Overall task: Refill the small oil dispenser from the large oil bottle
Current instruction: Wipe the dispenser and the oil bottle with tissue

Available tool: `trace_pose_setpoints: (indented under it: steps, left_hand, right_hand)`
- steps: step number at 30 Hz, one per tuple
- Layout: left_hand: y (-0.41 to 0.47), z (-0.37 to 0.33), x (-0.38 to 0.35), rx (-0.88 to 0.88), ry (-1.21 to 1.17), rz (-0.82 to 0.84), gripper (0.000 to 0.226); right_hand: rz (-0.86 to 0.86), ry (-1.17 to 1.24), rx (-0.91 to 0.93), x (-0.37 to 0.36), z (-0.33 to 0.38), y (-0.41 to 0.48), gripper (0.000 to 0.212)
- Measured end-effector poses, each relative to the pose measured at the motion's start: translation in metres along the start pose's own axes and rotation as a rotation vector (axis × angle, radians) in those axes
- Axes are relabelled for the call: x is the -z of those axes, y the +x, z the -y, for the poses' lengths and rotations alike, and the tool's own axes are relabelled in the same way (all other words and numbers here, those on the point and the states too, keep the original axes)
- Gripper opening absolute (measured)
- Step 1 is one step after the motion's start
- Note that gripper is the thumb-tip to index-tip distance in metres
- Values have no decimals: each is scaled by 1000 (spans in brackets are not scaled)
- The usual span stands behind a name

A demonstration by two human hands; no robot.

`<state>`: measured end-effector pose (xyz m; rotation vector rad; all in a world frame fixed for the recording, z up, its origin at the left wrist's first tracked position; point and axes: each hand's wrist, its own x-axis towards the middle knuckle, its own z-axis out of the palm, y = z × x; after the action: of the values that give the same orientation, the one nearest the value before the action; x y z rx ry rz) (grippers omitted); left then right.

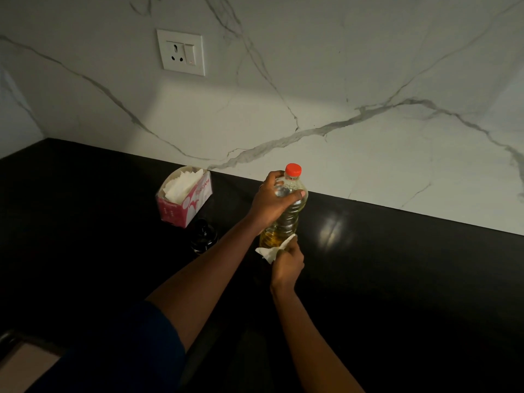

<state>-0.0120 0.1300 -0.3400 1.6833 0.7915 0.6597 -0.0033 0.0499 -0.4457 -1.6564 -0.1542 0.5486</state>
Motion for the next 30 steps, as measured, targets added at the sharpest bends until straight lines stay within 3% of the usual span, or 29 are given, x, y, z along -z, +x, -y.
trace_pose_setpoints:
  steps: [6,11,15,22,26,30]
  left_hand:
    - [0,-1,0,4,3,-4,66]
    - [-2,-2,0,1,-9,9,66]
    - [-2,-2,0,5,-19,19,66]
    - [-2,-2,2,12,-28,1,65]
    - [-1,-3,3,13,-15,0,65]
    - [-2,-3,2,12,-14,15,66]
  right_hand:
    - [80,-8,133,7,18,14,54]
    - [185,-140,-24,14,8,28,42]
    - [134,-142,-117,9,-6,21,35]
    - [-13,-16,-54,-7,3,3,38]
    - [40,-78,41,-3,13,13,41]
    - [149,-125,-62,5,2,23,42]
